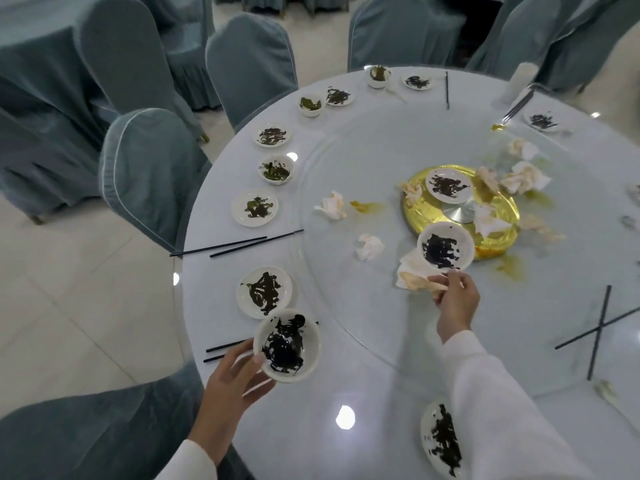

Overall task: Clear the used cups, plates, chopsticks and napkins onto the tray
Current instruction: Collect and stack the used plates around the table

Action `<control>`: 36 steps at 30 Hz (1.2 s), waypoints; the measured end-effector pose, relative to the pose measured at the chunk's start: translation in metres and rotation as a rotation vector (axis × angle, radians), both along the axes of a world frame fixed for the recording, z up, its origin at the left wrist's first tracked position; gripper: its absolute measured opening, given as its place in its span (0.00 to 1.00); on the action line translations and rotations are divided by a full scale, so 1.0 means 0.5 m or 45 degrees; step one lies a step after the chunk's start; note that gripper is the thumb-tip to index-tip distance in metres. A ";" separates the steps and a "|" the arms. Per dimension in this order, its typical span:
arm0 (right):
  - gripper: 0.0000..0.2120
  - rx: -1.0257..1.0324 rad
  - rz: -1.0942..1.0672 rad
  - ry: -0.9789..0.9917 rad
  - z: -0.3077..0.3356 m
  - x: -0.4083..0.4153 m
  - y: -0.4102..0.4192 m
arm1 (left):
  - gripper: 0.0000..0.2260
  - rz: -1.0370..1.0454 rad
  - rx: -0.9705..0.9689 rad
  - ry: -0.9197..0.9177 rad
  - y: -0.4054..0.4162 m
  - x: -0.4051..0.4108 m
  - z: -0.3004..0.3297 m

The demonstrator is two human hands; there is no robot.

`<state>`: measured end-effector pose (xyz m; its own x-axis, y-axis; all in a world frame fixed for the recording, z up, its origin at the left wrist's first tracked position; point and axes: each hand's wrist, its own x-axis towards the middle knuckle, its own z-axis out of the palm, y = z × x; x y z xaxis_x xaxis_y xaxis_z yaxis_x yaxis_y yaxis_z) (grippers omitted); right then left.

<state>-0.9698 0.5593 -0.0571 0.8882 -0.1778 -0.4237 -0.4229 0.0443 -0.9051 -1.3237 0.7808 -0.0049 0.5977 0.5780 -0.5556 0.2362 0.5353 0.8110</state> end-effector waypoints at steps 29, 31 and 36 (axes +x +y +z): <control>0.12 0.026 0.677 -0.046 0.164 -0.856 0.095 | 0.15 -0.386 -0.144 -0.239 0.039 -0.304 0.003; 0.11 0.021 0.672 -0.043 0.165 -0.881 0.088 | 0.14 -0.382 -0.171 -0.227 0.036 -0.319 0.003; 0.12 -0.029 0.667 -0.009 0.170 -0.922 0.071 | 0.13 -0.425 -0.191 -0.229 0.023 -0.343 0.007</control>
<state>-1.4309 0.5948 0.0280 0.8633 0.2818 -0.4188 -0.3772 -0.1913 -0.9062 -1.4954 0.7921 -0.0014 0.8341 0.2561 -0.4886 0.2788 0.5686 0.7739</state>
